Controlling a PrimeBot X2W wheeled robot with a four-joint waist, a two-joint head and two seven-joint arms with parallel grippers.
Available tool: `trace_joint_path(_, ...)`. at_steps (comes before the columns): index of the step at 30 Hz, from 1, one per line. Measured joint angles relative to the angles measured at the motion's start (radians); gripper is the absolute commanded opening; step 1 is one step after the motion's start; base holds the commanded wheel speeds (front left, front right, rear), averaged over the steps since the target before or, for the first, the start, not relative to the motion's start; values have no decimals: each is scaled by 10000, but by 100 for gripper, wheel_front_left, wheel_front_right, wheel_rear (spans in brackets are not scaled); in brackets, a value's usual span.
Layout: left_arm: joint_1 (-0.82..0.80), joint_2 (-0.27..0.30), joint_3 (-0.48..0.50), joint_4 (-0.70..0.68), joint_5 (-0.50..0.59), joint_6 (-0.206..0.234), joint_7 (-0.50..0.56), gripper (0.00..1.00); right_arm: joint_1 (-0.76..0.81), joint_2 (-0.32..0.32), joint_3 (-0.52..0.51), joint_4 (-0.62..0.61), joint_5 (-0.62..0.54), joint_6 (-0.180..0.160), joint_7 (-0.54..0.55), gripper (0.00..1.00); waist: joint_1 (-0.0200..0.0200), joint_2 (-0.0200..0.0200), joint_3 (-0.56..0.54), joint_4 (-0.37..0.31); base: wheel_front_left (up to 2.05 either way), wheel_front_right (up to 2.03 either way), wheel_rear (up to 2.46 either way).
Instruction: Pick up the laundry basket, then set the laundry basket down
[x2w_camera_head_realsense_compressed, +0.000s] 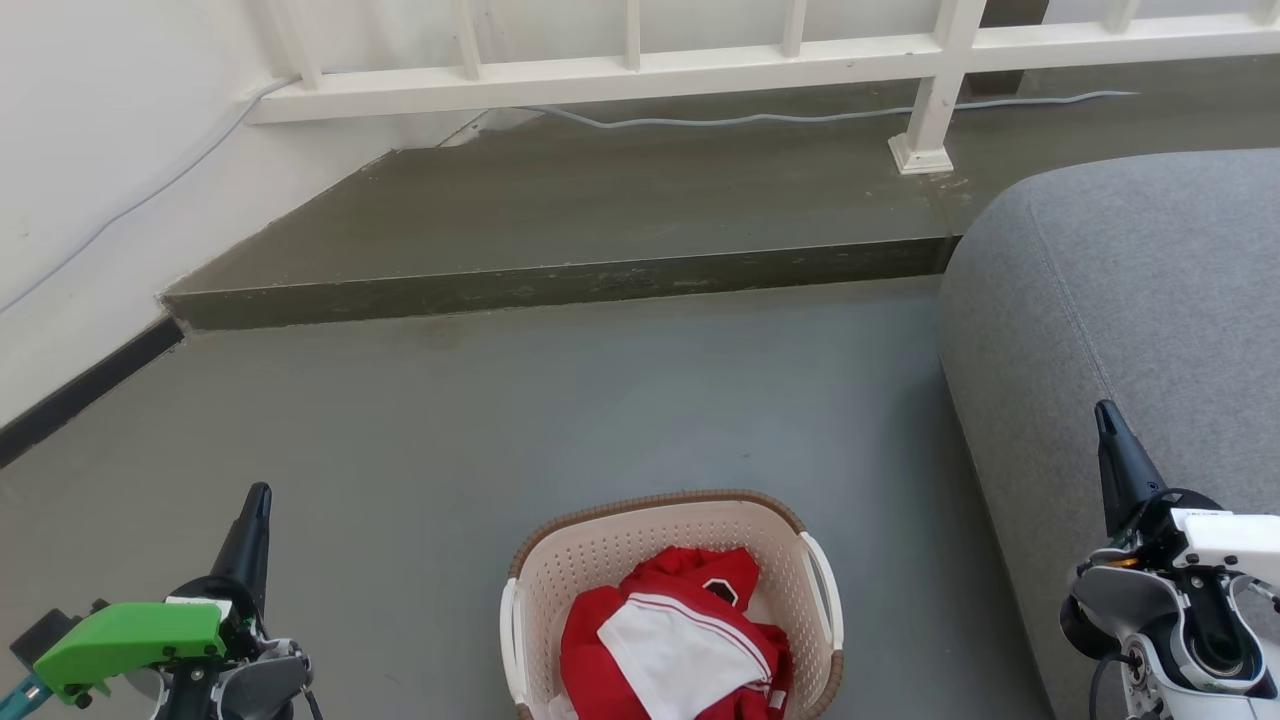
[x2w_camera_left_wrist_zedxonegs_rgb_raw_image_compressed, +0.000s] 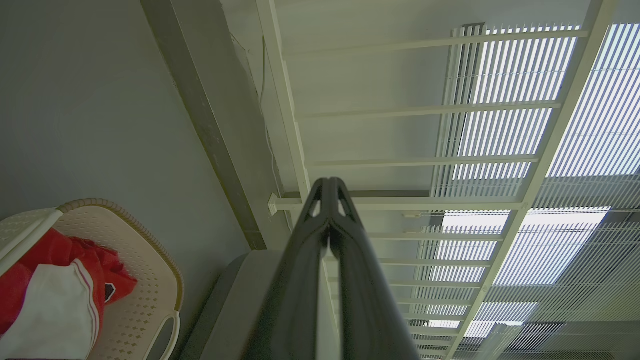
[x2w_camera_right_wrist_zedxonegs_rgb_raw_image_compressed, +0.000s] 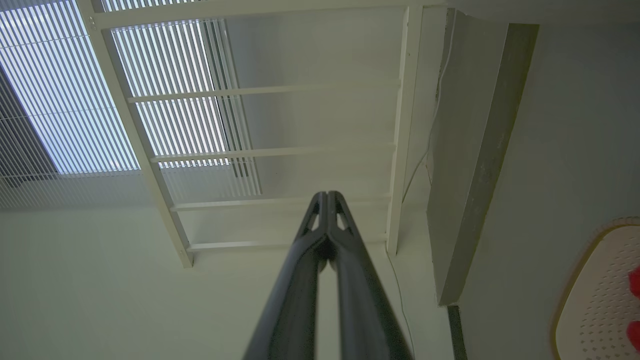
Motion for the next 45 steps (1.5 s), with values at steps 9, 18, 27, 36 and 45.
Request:
trace_joint_path(9, 0, 0, 2, 0, 0, 0, 0, 0, 0, 2, -6, 0, 0, 2, 0, 0, 0, 0, 0, 0, 0, 0, 0)
trace_joint_path(18, 0, 0, 2, 0, 0, 0, 0, 0, 0, 4, -13, 0, 0, 0, 2, 0, 0, 0, 0, 0, 0, 0, 0)
trace_joint_path(27, 0, -2, 4, 0, 0, 0, 0, 0, 0, 4, -17, 0, 0, 0, 2, 0, 0, 0, 0, 0, 0, 0, 0)
trace_joint_path(36, 0, -2, 6, 0, 0, 0, 0, 0, 0, 6, -27, 0, 0, 0, 12, 0, 0, 0, 0, 0, 0, 0, 0)
trace_joint_path(45, 0, -4, 6, 0, 0, 0, 0, 0, 0, 8, -33, 0, -2, 2, 13, 0, 0, 0, 0, 0, 0, 0, 0)
